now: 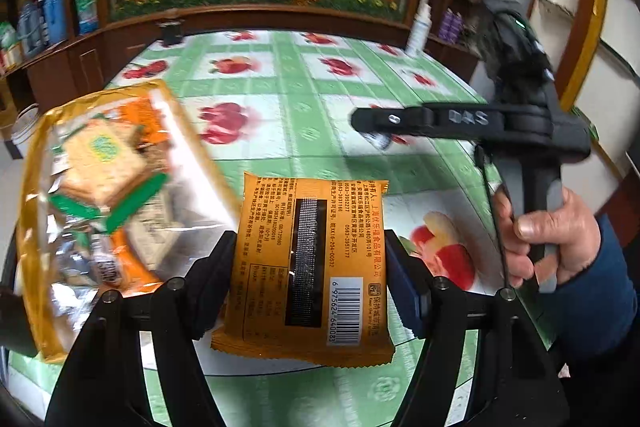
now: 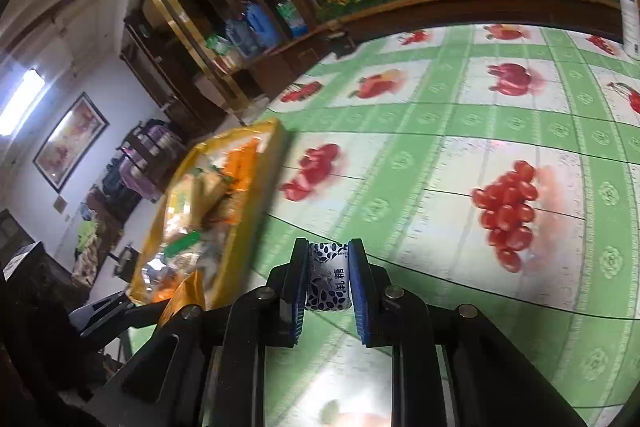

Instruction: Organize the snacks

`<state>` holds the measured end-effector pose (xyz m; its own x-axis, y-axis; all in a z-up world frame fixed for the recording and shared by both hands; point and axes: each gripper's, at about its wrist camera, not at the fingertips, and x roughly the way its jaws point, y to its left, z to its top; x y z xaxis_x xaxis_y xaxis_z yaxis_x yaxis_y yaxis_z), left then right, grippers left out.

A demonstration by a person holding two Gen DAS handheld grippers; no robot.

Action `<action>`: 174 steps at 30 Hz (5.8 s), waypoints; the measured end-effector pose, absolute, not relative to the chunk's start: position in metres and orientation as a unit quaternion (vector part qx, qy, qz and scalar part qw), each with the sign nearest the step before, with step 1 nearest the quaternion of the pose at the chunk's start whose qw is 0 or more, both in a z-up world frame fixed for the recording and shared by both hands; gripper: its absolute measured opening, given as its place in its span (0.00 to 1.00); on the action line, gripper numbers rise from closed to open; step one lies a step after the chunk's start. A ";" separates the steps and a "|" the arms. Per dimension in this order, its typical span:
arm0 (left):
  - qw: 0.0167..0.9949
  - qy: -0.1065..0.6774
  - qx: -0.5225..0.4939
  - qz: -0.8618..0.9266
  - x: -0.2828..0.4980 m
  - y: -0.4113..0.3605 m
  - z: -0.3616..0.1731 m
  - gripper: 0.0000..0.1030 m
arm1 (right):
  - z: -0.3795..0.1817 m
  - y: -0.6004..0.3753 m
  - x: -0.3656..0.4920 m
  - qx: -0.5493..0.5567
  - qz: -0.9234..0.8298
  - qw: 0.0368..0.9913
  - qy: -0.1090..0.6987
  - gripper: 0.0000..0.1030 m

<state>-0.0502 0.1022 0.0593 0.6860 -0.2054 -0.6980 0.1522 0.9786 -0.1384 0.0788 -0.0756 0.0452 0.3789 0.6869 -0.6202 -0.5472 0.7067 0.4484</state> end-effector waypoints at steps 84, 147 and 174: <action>0.959 0.128 -0.041 0.248 -0.087 0.200 0.069 0.68 | 0.024 0.092 0.001 -0.058 0.451 0.810 0.370 0.34; 0.965 0.126 0.055 0.223 -0.153 0.141 0.071 1.00 | 0.082 -0.028 -0.070 -0.039 0.373 0.904 0.205 0.95; 0.924 0.286 0.029 0.251 -0.114 0.156 0.034 1.00 | 0.072 -0.016 -0.074 -0.070 0.392 0.888 0.229 0.95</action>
<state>-0.1144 0.1565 0.0340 0.7105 0.4799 -0.5147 -0.4464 0.8728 0.1976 -0.0744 -0.0156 0.0716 0.5885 0.6640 -0.4613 -0.7278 0.6836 0.0555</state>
